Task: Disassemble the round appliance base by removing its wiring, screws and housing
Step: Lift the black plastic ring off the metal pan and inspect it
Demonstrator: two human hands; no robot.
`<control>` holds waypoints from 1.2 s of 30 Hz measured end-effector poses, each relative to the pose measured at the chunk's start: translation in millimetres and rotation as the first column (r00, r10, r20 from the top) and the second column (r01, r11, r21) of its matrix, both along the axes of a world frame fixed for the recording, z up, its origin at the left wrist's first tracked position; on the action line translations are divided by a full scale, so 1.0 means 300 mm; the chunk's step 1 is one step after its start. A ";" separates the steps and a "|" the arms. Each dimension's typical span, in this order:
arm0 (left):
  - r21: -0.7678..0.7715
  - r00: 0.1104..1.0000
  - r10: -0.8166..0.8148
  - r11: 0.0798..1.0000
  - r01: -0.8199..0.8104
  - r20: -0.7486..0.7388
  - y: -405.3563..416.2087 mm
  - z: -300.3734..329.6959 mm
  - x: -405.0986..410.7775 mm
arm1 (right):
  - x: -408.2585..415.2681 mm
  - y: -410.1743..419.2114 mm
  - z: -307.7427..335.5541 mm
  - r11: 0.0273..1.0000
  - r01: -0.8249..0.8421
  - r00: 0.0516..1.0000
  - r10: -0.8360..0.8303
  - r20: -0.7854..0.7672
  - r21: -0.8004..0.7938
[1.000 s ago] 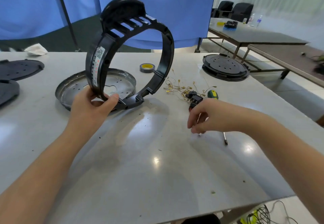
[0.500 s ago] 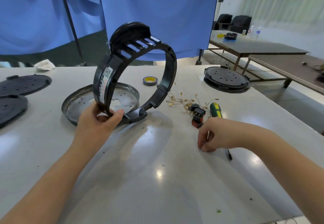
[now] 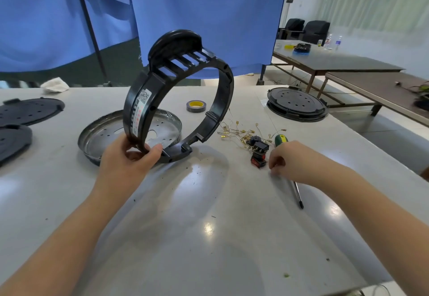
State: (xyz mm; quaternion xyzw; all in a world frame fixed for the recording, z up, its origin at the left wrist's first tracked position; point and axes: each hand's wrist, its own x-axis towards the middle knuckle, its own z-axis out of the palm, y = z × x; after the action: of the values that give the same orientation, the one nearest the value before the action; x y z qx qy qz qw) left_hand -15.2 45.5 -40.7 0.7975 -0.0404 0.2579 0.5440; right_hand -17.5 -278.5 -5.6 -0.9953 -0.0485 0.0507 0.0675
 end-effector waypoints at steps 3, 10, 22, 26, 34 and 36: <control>-0.015 1.000 -0.016 1.000 0.015 -0.009 0.004 -0.001 0.003 | 0.013 0.003 -0.026 0.999 0.004 1.000 -0.004 -0.009 -0.033; -0.100 0.999 -0.007 0.995 0.002 -0.048 0.000 0.004 0.013 | 0.026 0.022 -0.022 0.980 -0.039 0.989 0.010 0.150 0.195; -0.082 0.998 -0.041 0.996 0.037 -0.048 0.001 0.000 -0.001 | 0.160 0.263 -0.095 0.235 0.095 0.948 -0.319 -0.015 0.967; -0.082 0.997 -0.059 0.995 0.055 -0.045 -0.007 -0.001 -0.003 | 0.169 0.271 -0.102 0.017 0.100 0.936 -0.341 -0.088 0.995; 0.011 0.994 -0.088 0.996 0.089 -0.060 -0.018 -0.005 -0.021 | 0.153 0.276 -0.125 -0.101 0.097 0.912 -0.390 -0.129 0.990; 0.040 0.994 -0.094 0.994 0.097 -0.057 -0.021 -0.001 -0.029 | 0.153 0.275 -0.129 -0.161 0.139 0.908 -0.373 -0.191 0.977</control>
State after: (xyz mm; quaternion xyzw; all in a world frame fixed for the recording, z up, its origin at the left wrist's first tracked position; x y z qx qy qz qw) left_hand -23.9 39.2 -41.0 0.8129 -0.0691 0.2087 0.5394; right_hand 28.5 -196.1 -44.3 -0.6037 0.1245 -0.0959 0.7816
